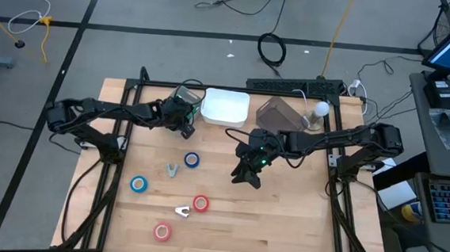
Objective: Pick and place Stapler, Stapler remover, tape
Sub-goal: Put the green stapler into the gray bin, then put the blue tape into the black bin
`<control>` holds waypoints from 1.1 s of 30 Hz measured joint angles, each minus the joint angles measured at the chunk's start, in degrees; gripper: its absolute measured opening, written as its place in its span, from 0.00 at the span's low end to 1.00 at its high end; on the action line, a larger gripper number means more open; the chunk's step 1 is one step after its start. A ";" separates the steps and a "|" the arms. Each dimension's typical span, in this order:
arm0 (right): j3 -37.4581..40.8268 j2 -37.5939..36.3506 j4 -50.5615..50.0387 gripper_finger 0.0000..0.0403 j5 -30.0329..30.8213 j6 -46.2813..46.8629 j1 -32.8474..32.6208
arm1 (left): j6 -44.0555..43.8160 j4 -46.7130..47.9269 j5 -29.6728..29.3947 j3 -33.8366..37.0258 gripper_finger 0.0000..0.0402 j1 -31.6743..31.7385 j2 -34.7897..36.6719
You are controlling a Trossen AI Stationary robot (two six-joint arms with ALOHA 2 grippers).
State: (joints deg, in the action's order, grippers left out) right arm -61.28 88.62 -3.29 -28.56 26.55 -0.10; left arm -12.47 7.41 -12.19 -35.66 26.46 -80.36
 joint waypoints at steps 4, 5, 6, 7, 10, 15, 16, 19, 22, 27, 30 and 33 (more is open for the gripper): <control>0.00 0.00 0.00 0.40 0.00 0.00 0.00 | 0.00 0.01 0.02 0.00 0.41 0.00 0.02; 0.00 0.00 0.00 0.40 0.00 0.00 0.00 | 0.00 0.01 0.00 0.00 0.43 0.00 0.04; 0.00 0.00 0.00 0.40 0.00 0.00 0.00 | 0.04 0.01 -0.05 0.00 0.46 0.00 0.04; 0.00 0.00 0.00 0.40 -0.01 0.00 0.00 | 0.09 0.01 -0.11 0.00 0.48 0.00 0.04; 0.00 0.00 0.00 0.40 0.00 0.00 0.00 | 0.13 0.05 -0.30 0.00 0.52 0.02 0.15; 0.00 0.00 -0.01 0.40 -0.02 -0.02 0.00 | -0.19 -0.14 0.63 0.04 0.53 -0.02 3.12; 0.00 0.00 -0.02 0.40 -0.02 -0.02 0.00 | -0.66 -0.30 0.63 0.00 0.53 -0.02 4.22; 0.00 0.00 -0.02 0.40 -0.02 -0.11 0.00 | -1.77 0.58 0.66 -0.74 0.53 -0.02 7.99; 0.00 0.00 -0.02 0.40 -0.02 -0.25 0.00 | -1.80 0.42 0.90 -2.31 0.53 -0.15 12.59; 0.00 0.00 -0.02 0.40 -0.02 -0.42 0.00 | -3.24 3.00 1.49 -6.68 0.53 -2.26 20.82; 0.00 0.00 0.00 0.40 0.00 -1.06 0.00 | -5.84 4.56 4.78 -9.43 0.53 -4.57 25.26; 0.00 0.00 0.00 0.40 -0.01 -2.27 0.00 | -10.37 4.60 10.50 -10.84 0.53 -7.37 29.01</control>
State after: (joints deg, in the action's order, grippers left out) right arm -61.28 88.62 -3.29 -28.57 24.28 -0.10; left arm -22.84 12.01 -1.68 -46.50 19.09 -51.35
